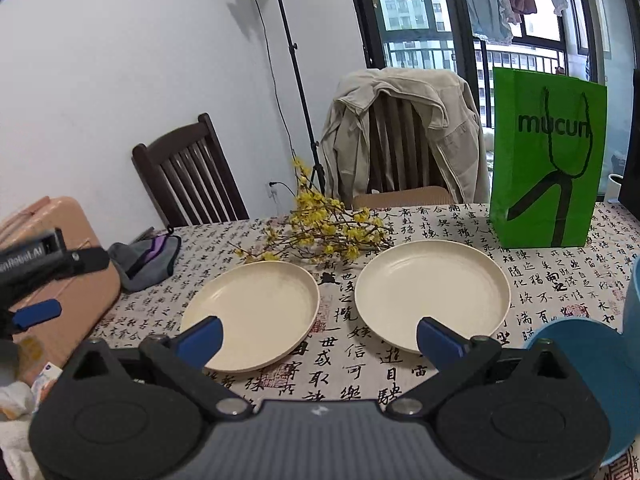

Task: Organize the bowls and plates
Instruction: 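Move both grippers toward the two cream plates beside the yellow flowers, then position both grippers around the rim of one cream plate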

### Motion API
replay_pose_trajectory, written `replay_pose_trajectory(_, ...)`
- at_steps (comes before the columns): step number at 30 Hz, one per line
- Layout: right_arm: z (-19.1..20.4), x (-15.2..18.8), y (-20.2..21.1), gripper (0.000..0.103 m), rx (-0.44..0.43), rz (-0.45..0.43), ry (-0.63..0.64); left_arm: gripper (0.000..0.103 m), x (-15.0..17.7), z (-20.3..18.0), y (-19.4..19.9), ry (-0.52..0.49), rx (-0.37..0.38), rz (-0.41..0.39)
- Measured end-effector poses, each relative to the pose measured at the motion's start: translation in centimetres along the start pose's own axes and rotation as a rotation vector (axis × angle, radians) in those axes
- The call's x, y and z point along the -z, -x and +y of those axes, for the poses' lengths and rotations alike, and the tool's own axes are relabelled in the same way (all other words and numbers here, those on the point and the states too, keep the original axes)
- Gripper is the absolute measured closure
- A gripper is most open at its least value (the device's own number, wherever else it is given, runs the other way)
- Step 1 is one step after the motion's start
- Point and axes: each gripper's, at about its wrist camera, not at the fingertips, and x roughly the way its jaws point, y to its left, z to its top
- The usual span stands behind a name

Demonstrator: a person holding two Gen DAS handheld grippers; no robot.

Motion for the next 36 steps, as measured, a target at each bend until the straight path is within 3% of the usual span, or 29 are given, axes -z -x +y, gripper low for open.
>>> replay_pose_trajectory(18, 2.9, -0.2, -7.4, 0.0, 0.032, 0.075, 0.074, 0.0, 0.5, 2.7, -7.0, 0.013, -0.113, 0.144)
replay_pose_trajectory(32, 4.3, -0.7, -11.5, 0.001, 0.073, 0.138, 0.086, 0.0, 1.4, 3.8, -10.3, 0.018, -0.137, 0.218)
replay_pose_trajectory(36, 3.9, -0.8, -12.7, 0.007, 0.083, 0.158, 0.069, 0.0, 1.9, 3.8, -11.1, 0.018, -0.134, 0.234)
